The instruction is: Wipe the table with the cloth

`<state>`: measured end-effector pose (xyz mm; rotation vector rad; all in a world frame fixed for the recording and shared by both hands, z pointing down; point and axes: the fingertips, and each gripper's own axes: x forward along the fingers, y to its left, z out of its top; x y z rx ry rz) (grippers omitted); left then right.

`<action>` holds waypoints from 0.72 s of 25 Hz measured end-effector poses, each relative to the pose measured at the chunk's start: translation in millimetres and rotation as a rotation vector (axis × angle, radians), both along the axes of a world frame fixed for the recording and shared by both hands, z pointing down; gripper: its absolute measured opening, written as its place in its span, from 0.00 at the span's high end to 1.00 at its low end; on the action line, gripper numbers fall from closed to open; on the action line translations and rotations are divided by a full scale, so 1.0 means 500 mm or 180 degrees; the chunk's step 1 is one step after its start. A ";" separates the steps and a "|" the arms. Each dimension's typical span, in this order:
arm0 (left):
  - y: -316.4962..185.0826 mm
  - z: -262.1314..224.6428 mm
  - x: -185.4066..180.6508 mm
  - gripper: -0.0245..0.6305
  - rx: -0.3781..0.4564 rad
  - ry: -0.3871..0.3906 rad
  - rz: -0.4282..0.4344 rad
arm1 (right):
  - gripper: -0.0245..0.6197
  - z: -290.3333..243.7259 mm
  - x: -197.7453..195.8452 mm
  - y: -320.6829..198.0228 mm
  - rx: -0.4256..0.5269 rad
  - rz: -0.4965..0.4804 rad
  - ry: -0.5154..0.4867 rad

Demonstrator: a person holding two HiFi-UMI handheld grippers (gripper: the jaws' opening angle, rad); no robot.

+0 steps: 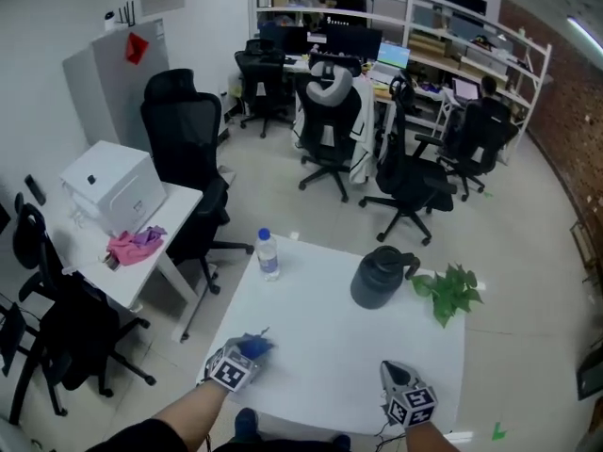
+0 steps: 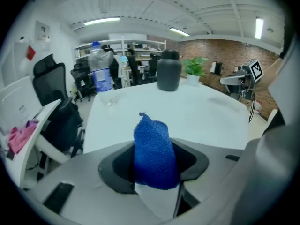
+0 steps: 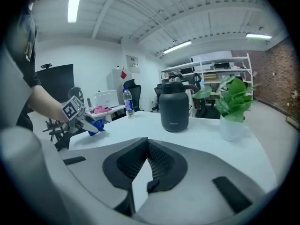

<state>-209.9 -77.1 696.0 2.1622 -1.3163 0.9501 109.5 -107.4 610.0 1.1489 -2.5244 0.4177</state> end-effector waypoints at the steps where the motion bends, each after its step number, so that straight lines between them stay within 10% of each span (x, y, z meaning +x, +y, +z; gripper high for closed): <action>1: 0.028 0.004 -0.050 0.67 -0.0018 -0.0035 -0.0128 | 0.95 0.003 -0.024 -0.003 -0.0010 -0.0062 0.0008; 6: 0.121 0.044 -0.199 0.67 -0.0127 -0.0099 -0.0483 | 0.95 0.013 -0.127 -0.005 -0.0081 -0.0271 0.0081; 14: 0.137 0.066 -0.205 0.66 -0.0156 -0.0004 -0.0413 | 0.95 0.014 -0.193 -0.009 -0.0093 -0.0409 0.0189; 18: 0.138 0.054 -0.188 0.49 -0.0296 0.0114 -0.0347 | 0.95 -0.007 -0.185 -0.013 -0.0048 -0.0434 0.0173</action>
